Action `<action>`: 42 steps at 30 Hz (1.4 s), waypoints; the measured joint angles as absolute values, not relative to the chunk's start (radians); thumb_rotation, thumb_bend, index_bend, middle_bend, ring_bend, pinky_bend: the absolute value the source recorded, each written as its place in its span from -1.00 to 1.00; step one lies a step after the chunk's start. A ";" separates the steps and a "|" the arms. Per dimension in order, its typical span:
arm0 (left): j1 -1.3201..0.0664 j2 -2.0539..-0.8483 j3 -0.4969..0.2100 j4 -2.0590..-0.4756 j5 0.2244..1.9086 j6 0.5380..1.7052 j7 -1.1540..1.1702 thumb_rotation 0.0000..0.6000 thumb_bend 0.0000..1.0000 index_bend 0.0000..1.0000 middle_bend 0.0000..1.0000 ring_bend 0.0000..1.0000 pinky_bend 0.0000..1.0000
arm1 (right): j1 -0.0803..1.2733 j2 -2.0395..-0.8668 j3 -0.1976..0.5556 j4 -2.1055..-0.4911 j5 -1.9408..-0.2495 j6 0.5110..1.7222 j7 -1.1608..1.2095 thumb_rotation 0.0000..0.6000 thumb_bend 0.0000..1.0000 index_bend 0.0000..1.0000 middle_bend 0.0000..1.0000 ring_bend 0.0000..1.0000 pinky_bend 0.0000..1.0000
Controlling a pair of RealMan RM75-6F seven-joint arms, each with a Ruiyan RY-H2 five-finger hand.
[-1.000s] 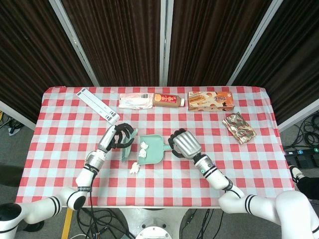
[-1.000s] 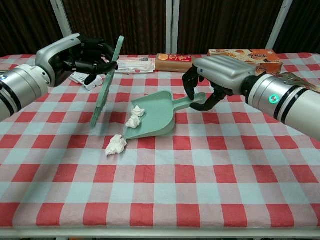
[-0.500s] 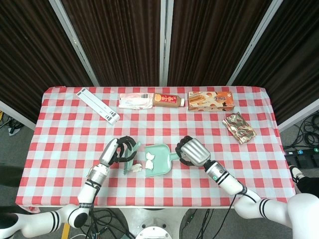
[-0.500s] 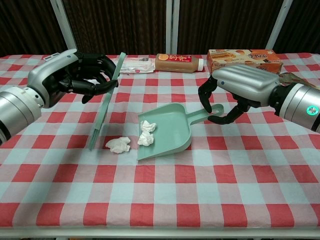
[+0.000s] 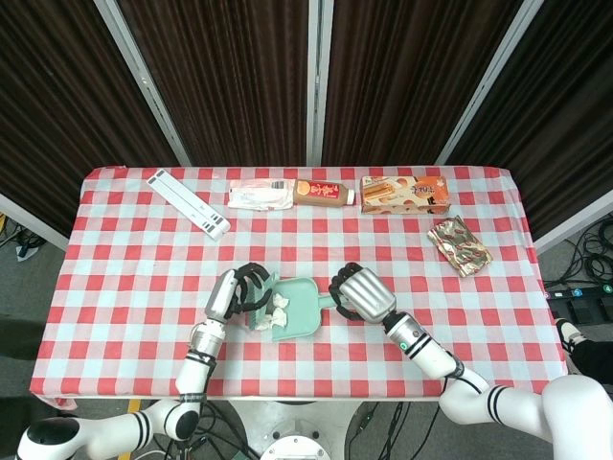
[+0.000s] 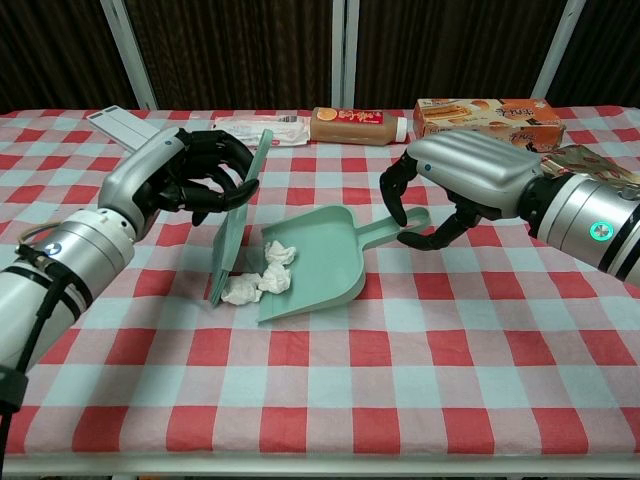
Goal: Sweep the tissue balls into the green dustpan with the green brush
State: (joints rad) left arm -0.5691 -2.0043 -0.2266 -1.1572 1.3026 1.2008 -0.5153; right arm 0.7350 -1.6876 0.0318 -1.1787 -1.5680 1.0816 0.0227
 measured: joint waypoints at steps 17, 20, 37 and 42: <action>-0.629 -2.085 -0.341 -1.155 1.267 1.144 -0.546 1.00 -0.23 0.01 0.01 0.01 0.60 | 0.713 -1.748 0.045 -1.132 -1.570 1.114 0.049 1.00 -0.10 0.27 0.29 -0.29 -0.45; -0.642 -2.093 -0.362 -1.163 1.253 1.125 -0.553 1.00 -0.23 0.00 0.01 0.01 0.60 | 0.709 -1.758 0.045 -1.120 -1.571 1.120 0.072 1.00 -0.10 0.28 0.29 -0.29 -0.45; -0.642 -2.010 -0.347 -1.171 1.325 1.167 -0.527 1.00 -0.23 -0.02 -0.01 -0.01 0.60 | 0.681 -1.774 0.058 -1.014 -1.585 1.186 0.212 1.00 -0.09 0.28 0.29 -0.29 -0.45; -0.628 -1.971 -0.319 -1.168 1.357 1.193 -0.505 1.00 -0.23 -0.02 -0.01 -0.01 0.60 | 0.677 -1.789 0.059 -0.968 -1.580 1.184 0.236 1.00 -0.10 0.28 0.28 -0.30 -0.46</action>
